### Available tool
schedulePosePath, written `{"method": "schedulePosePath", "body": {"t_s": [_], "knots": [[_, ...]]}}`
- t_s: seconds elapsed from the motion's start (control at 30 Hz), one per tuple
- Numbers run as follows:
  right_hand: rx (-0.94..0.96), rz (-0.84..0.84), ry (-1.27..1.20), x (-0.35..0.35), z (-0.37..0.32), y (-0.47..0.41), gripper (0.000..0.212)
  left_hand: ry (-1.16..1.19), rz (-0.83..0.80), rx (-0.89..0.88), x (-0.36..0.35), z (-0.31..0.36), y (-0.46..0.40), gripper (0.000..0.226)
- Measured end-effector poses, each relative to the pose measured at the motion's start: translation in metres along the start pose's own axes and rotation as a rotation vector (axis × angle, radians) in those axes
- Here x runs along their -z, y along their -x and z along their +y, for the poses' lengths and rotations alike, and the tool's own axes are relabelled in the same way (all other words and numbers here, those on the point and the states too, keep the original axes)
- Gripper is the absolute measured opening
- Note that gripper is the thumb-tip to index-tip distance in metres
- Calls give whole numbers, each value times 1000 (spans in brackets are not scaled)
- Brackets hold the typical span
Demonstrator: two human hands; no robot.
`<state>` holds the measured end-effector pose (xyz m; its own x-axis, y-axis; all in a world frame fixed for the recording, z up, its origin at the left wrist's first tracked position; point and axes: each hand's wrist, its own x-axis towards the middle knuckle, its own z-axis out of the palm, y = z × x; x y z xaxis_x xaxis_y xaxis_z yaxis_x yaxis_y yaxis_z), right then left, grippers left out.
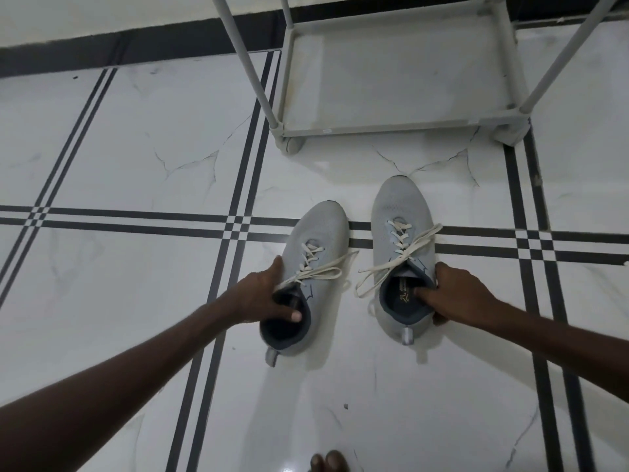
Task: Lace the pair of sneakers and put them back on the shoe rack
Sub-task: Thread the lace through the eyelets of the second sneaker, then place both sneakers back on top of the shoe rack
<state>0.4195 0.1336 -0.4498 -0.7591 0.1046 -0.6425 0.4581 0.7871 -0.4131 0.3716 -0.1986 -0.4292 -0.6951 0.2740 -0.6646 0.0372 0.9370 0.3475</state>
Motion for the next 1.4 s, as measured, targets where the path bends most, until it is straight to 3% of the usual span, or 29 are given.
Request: {"method": "schedulePosePath", "body": {"t_s": [0.13,0.4,0.57,0.73,0.87,1.1,1.4], "knots": [[28,-2,24,-8,-4,3,18,-45,192,36,-24,8,5,58],[-37,2,5,-1,-36,36,17,292,365,101,-36,47,27,20],[-57,22,33,36,-63,89,15,408,384,89,-13,74,80,29],[-44,52,70,96,-104,159,14,504,420,60,49,106,149,24],[-38,104,44,167,-153,225,13,511,458,50,128,140,214,15],[-13,221,35,291,-242,313,11,539,574,-27,260,200,303,29],[-10,374,29,425,-319,354,14,528,697,-138,411,257,334,28]]}}
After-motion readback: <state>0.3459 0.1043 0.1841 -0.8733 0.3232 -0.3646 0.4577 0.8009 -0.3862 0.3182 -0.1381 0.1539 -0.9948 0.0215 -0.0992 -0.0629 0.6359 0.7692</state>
